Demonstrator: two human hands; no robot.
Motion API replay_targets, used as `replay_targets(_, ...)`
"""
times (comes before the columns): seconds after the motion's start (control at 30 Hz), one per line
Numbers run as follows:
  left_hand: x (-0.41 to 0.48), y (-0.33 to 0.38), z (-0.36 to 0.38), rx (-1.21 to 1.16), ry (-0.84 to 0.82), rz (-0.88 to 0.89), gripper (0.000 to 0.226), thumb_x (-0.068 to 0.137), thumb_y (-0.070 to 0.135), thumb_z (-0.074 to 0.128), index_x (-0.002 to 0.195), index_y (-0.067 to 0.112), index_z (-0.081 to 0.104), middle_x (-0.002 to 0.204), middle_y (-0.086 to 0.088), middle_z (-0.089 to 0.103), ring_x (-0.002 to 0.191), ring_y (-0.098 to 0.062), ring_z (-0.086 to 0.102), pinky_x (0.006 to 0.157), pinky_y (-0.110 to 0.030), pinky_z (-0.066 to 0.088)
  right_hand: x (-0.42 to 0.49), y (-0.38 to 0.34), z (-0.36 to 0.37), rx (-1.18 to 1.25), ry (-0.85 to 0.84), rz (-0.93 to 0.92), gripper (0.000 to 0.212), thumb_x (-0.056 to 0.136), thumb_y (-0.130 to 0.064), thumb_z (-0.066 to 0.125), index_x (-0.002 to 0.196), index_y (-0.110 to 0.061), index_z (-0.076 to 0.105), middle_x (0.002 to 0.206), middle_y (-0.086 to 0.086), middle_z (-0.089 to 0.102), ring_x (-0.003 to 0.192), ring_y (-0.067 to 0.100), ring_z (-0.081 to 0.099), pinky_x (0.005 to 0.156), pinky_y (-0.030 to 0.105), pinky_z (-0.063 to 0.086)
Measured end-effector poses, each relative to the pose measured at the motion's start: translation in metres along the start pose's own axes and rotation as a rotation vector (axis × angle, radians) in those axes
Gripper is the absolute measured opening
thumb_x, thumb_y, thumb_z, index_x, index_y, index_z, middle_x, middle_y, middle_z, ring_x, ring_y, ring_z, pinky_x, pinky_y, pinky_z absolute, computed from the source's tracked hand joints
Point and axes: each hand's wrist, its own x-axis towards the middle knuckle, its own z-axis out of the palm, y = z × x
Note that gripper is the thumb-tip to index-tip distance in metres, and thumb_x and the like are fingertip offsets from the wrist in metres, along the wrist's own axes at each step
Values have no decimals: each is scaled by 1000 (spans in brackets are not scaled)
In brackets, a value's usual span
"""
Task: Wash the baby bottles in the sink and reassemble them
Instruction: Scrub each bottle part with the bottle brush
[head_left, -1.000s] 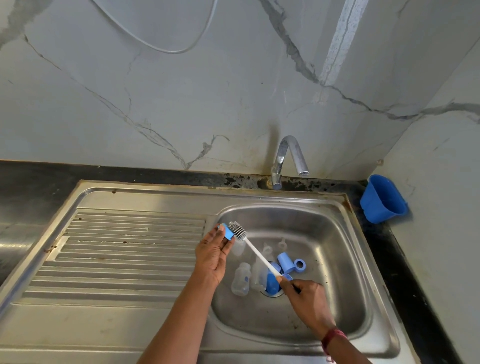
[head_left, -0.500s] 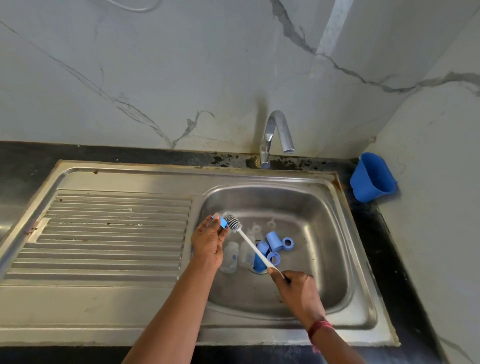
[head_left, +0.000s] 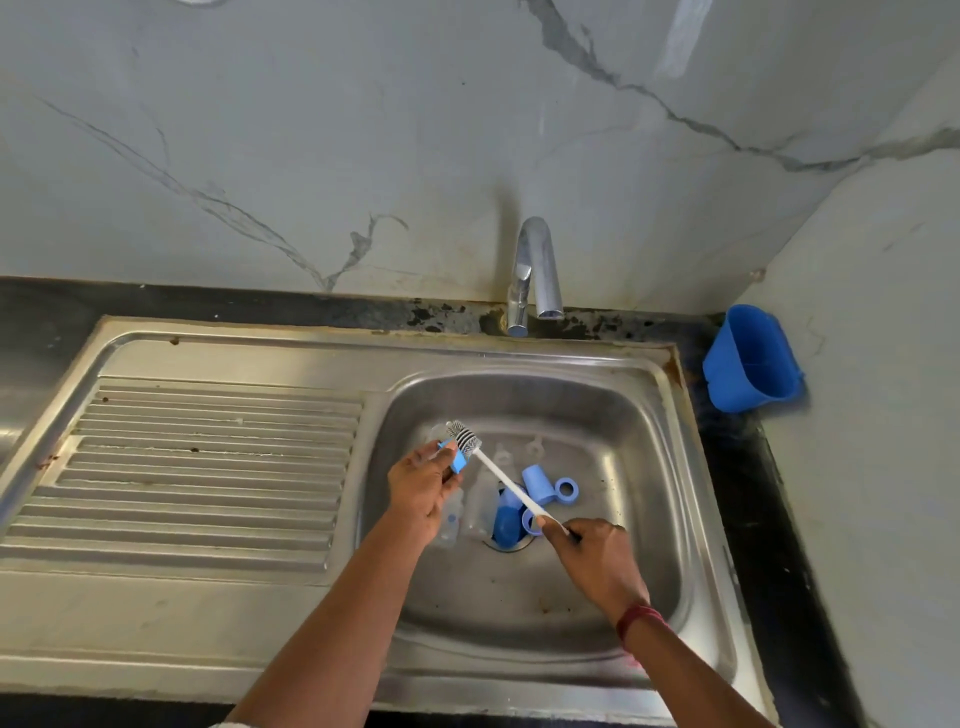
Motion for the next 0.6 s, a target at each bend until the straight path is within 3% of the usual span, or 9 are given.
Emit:
replay_targets(0.2,-2,-29,-19,267,7,-89,24,84,4,74,102,-6,61,96,-21,66,77,-20,68,62,-24,59,23,4,-7,152,4,94,63,89,-53,61,46,-15,38,40,-7,33,45,11,30,47,25,29)
replay_targets(0.33,-4,-56,-24,586,-19,-97,34,75,14,82,97,6,57,97,-12,62,79,-23,64,75,-34,59,28,6,-3,189,-6,107,61,89,-53,61,50,-11,44,45,-6,36,46,10,30,46,23,28)
replay_targets(0.4,-6,-63,-23,909,-68,-10,30,70,27,82,89,12,64,87,0,64,74,-16,62,72,-29,55,30,7,2,201,-39,103,60,90,-49,63,46,-15,41,44,-7,35,47,11,29,49,24,29)
replay_targets(0.5,-8,-70,-24,1243,-135,126,22,71,30,77,74,11,68,72,5,62,64,-9,56,55,-18,42,31,13,9,206,-72,101,59,90,-50,63,47,-16,40,45,-6,37,48,11,32,54,28,33)
replay_targets(0.6,-4,-77,-27,1449,-185,166,22,74,32,78,87,16,71,89,5,66,79,-10,62,66,-20,50,30,20,14,217,-83,111,60,90,-53,61,50,-13,42,48,-3,40,50,12,35,55,29,35)
